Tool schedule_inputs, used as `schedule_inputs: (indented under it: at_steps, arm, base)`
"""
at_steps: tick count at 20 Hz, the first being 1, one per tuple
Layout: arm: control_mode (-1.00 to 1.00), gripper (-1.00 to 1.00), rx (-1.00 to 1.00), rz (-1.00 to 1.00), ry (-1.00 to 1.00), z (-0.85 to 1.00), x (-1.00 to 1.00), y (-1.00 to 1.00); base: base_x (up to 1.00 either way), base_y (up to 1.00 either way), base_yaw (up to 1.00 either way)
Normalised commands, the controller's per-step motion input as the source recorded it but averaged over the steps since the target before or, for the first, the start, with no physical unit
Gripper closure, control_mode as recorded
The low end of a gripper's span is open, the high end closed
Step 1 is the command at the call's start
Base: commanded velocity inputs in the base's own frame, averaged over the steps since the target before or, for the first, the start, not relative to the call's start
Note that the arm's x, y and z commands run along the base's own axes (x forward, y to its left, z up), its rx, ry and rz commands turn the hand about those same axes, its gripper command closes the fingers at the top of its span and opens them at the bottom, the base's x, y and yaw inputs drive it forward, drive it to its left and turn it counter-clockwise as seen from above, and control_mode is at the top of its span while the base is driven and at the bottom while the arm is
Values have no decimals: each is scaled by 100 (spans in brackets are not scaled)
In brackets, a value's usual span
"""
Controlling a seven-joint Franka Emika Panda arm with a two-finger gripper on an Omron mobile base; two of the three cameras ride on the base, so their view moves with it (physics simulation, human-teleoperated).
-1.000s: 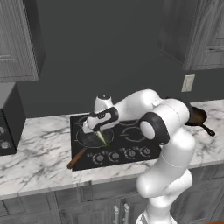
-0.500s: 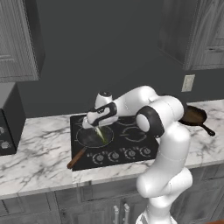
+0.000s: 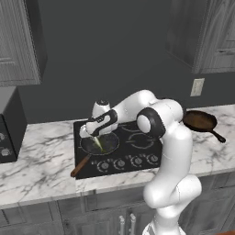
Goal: Place both pans onto different burners. Then place the bell pepper and the fish on different pans.
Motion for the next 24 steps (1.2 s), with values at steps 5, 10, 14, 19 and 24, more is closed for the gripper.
schedule_inputs:
  at_steps: [5, 10, 14, 19, 24]
  arm:
    - [-100, -100, -5, 0, 0, -20, 0, 26]
    - [-100, -100, -6, 0, 0, -13, 0, 4]
    - [-100, -100, 0, 0, -3, 13, 0, 0]
    - [-100, -100, 0, 0, -8, 48, 0, 0]
    - [-100, -100, 0, 0, -9, 48, -3, -7]
  base:
    - [0, 0, 0]
    - [0, 0, 0]
    - [0, 0, 0]
    - [0, 0, 0]
    - [0, 0, 0]
